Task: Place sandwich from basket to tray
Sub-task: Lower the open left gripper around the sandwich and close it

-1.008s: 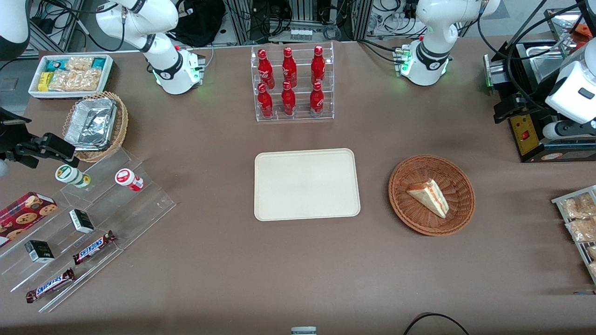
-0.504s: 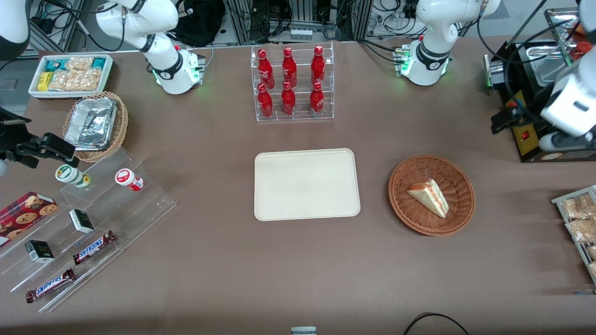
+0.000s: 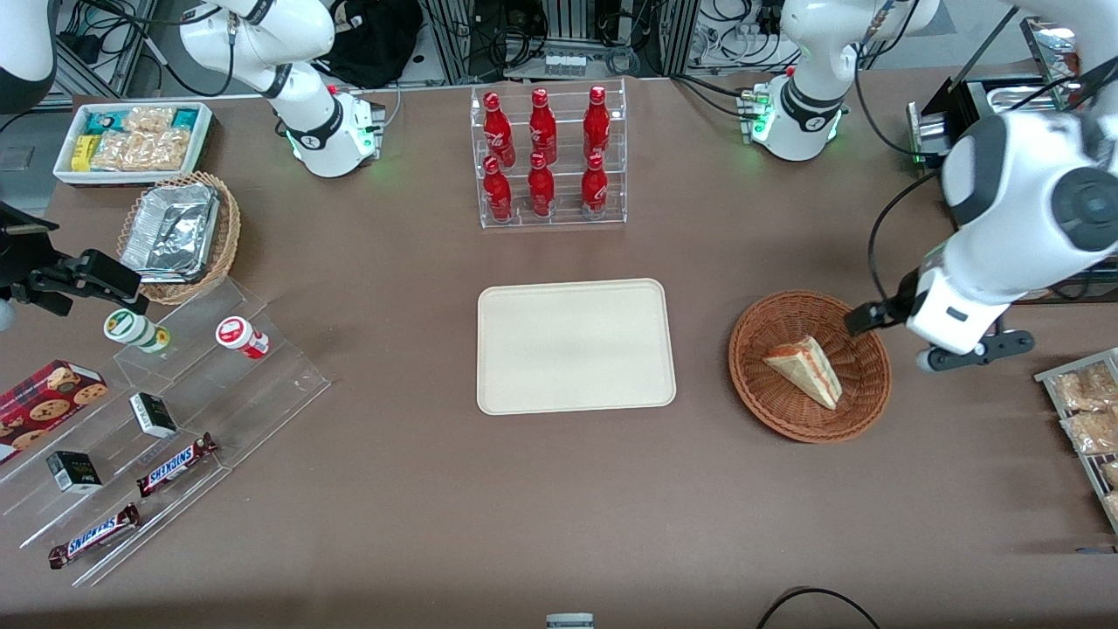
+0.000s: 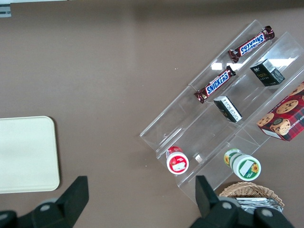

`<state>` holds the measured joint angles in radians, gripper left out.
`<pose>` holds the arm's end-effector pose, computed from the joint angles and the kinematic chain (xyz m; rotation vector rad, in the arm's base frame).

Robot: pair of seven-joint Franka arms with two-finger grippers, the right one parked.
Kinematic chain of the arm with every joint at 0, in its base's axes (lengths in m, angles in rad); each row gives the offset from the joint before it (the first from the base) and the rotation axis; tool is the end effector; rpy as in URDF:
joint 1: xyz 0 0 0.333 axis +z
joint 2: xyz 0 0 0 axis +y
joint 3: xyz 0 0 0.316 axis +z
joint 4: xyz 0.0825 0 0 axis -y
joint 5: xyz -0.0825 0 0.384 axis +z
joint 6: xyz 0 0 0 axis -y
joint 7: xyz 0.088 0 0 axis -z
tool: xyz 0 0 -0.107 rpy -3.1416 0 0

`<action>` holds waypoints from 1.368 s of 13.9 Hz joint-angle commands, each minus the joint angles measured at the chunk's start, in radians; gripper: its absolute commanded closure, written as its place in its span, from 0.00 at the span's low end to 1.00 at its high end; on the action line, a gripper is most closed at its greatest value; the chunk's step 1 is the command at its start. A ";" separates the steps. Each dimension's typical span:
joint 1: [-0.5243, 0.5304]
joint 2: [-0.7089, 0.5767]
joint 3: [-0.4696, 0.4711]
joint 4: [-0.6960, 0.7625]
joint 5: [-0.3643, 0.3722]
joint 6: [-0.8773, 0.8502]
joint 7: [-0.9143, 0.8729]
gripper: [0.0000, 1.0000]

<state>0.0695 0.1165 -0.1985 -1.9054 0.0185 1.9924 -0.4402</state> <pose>0.5805 -0.0710 0.4358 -3.1033 -0.4760 0.0436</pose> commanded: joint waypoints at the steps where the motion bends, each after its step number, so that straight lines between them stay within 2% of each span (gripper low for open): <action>1: -0.002 -0.038 -0.022 -0.190 -0.002 0.231 -0.217 0.00; 4: -0.002 -0.018 -0.036 -0.286 0.001 0.363 -0.496 0.00; 6: -0.004 0.017 -0.045 -0.307 0.001 0.413 -0.502 0.00; 13: 0.003 0.089 -0.045 -0.311 0.003 0.421 -0.517 0.00; 19: 0.004 0.149 -0.045 -0.270 0.003 0.427 -0.529 0.02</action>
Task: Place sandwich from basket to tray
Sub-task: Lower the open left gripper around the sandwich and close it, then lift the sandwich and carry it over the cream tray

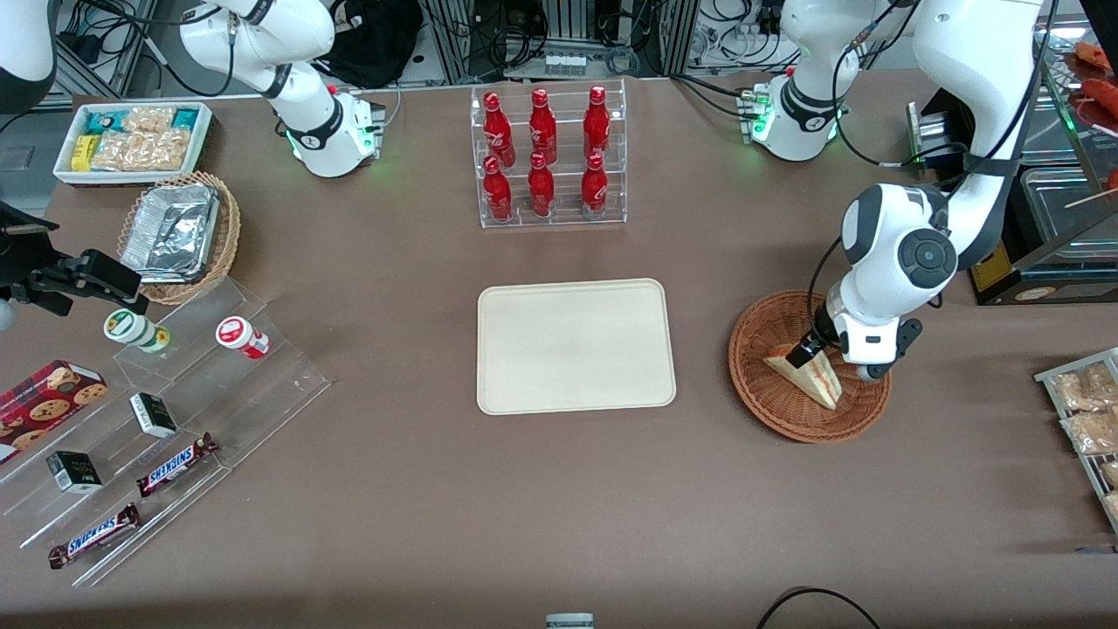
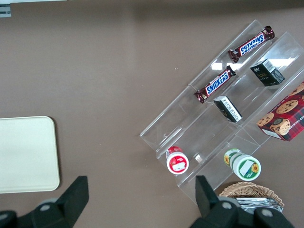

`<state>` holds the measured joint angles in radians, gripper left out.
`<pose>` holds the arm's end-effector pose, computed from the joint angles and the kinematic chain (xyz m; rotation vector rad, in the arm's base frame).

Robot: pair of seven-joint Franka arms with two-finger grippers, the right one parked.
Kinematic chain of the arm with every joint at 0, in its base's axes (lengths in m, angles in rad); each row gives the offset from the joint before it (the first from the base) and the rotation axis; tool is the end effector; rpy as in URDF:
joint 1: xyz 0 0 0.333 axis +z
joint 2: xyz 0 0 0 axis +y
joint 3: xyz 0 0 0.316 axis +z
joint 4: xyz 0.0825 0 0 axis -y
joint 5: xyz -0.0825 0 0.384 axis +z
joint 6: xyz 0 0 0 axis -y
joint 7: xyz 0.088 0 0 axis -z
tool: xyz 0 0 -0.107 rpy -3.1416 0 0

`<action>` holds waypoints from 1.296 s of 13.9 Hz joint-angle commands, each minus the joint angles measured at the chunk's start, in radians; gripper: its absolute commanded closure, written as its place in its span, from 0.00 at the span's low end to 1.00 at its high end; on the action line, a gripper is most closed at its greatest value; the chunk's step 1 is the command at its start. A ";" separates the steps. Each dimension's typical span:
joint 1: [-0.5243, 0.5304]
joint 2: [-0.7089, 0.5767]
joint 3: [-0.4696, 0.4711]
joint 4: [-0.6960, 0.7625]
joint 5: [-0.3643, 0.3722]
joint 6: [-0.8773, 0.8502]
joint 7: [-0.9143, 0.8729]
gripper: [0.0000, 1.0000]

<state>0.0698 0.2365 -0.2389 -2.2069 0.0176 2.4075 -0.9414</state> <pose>0.5410 -0.0920 0.2733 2.8934 1.1635 -0.0744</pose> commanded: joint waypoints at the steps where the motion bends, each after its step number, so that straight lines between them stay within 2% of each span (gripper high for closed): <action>1: 0.004 0.041 -0.005 0.036 0.004 0.021 -0.028 0.05; 2: 0.004 0.046 -0.005 0.036 0.004 0.031 -0.030 0.12; 4: 0.007 0.052 -0.005 0.039 0.004 0.041 -0.030 0.49; 5: 0.007 0.052 -0.005 0.045 0.004 0.039 -0.031 0.75; 6: 0.007 0.052 -0.005 0.050 0.004 0.038 -0.033 0.87; 7: 0.007 0.049 -0.005 0.065 0.004 0.029 -0.033 0.91; 9: 0.005 0.021 -0.005 0.113 0.005 -0.054 -0.024 0.91; 12: -0.024 0.009 -0.005 0.299 0.008 -0.334 -0.022 0.92; 15: -0.125 0.015 -0.007 0.490 0.007 -0.554 -0.022 0.93; 18: -0.287 0.036 -0.005 0.547 0.010 -0.556 -0.017 0.94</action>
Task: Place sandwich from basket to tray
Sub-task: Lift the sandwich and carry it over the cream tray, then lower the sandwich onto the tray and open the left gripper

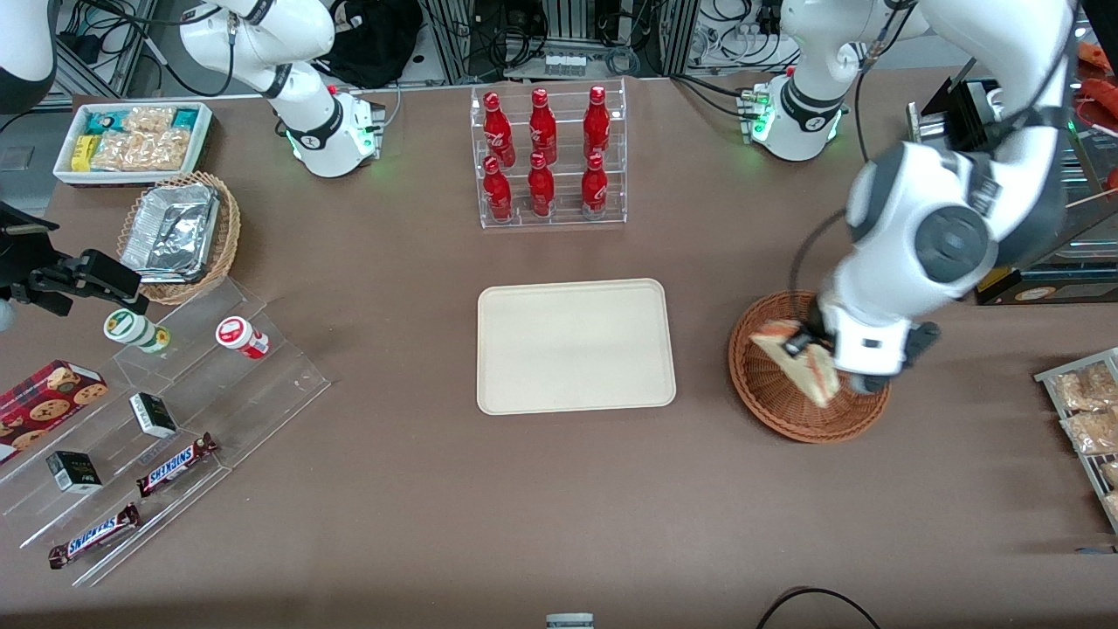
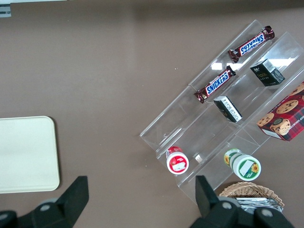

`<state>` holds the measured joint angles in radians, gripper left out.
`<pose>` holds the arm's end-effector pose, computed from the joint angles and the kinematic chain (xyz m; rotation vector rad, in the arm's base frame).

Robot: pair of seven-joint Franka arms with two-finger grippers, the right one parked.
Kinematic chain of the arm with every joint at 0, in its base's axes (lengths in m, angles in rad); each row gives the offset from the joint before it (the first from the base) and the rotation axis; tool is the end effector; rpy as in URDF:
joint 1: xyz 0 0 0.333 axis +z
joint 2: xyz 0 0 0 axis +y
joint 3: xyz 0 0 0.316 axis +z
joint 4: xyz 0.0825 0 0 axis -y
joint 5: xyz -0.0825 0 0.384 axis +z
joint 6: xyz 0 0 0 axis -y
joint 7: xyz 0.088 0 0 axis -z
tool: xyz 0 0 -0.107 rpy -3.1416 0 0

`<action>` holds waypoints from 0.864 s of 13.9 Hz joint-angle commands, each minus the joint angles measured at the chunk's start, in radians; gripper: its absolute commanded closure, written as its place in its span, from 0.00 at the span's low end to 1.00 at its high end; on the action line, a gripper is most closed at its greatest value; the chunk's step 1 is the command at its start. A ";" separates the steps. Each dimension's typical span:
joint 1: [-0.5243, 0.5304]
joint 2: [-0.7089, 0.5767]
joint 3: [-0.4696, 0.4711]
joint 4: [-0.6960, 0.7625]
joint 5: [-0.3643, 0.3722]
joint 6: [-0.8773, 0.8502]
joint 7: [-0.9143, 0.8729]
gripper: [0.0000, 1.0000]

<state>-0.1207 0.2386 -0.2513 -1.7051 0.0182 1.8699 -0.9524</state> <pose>0.5835 -0.2143 0.4485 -3.0010 -0.8945 0.1221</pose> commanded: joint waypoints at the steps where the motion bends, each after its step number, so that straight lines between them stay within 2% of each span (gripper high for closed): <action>1: -0.149 0.051 0.007 0.048 0.035 -0.017 -0.006 0.94; 2: -0.202 0.065 0.007 0.050 0.070 -0.005 -0.012 0.94; 5: -0.324 0.129 0.007 0.050 0.078 0.095 -0.028 0.94; 8: -0.373 0.204 0.006 0.048 0.071 0.138 -0.031 0.93; 12: -0.454 0.312 0.007 0.050 0.083 0.323 -0.029 0.93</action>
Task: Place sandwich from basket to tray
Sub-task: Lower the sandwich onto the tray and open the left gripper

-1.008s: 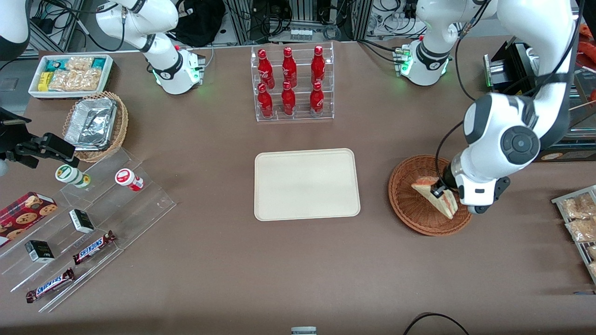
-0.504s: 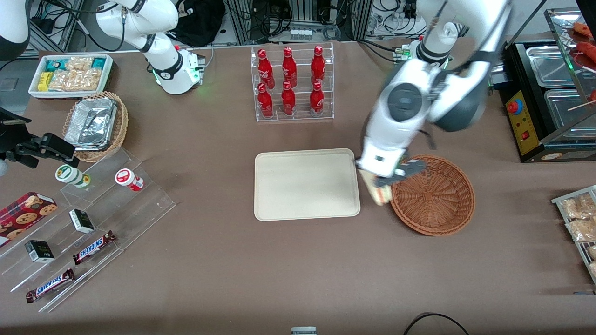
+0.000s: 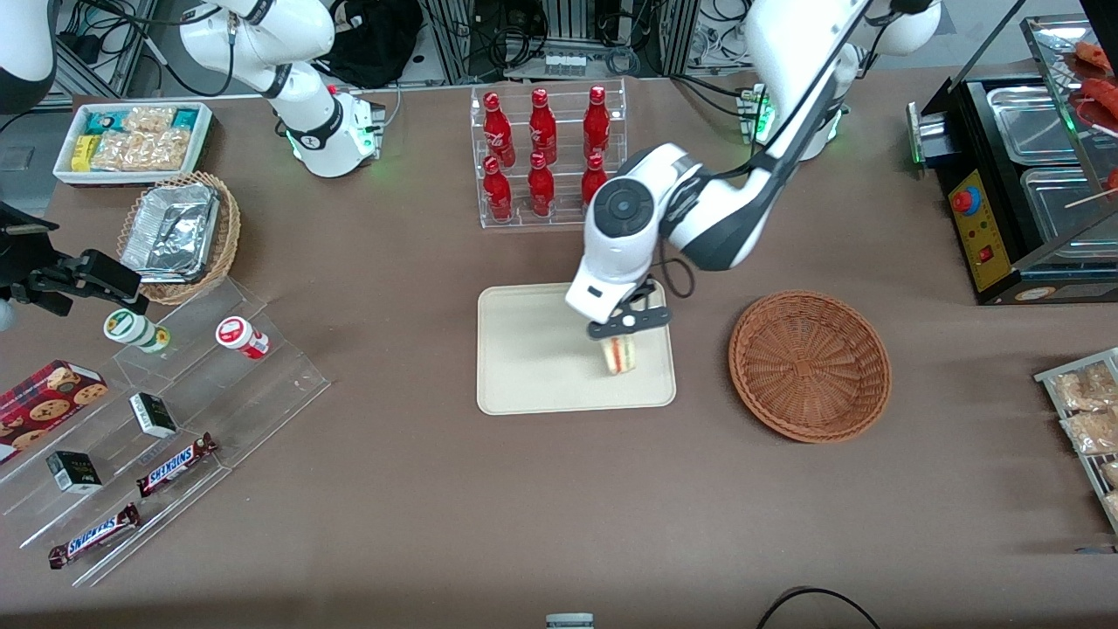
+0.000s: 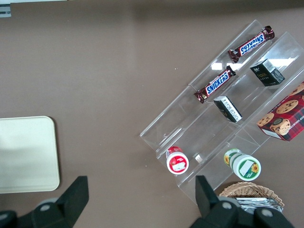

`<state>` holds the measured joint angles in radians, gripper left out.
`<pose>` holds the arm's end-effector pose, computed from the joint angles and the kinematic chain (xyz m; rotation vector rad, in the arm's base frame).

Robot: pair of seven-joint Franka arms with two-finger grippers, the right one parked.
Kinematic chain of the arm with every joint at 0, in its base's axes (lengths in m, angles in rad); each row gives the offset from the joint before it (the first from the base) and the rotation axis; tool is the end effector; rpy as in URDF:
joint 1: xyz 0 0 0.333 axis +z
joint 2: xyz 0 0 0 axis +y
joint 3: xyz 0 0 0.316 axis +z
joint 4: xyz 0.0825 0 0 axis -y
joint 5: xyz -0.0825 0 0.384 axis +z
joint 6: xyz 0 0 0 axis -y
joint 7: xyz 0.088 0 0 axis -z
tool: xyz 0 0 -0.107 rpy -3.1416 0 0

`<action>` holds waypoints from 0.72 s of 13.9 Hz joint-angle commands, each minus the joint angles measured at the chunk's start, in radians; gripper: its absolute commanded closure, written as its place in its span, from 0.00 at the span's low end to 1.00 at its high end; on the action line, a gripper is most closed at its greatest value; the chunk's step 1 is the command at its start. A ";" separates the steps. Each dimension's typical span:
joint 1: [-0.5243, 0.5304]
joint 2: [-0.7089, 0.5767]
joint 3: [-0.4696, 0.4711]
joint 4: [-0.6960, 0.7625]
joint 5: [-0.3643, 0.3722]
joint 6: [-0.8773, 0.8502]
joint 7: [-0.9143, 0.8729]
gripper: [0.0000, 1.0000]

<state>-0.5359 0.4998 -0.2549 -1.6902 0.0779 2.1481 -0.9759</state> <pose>0.4847 -0.4601 0.3135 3.1119 0.2653 -0.0930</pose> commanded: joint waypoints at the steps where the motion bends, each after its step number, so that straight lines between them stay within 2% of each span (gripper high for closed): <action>1: -0.061 0.072 0.011 0.038 0.028 0.074 -0.006 0.93; 4: -0.081 0.114 0.014 0.063 0.043 0.099 0.008 0.93; 6: -0.079 0.126 0.014 0.064 0.104 0.101 0.003 0.92; 9: -0.081 0.151 0.014 0.064 0.112 0.102 0.002 0.90; 10: -0.081 0.157 0.014 0.066 0.111 0.102 -0.001 0.81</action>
<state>-0.6063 0.6276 -0.2482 -1.6556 0.1710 2.2519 -0.9738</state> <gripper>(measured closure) 0.863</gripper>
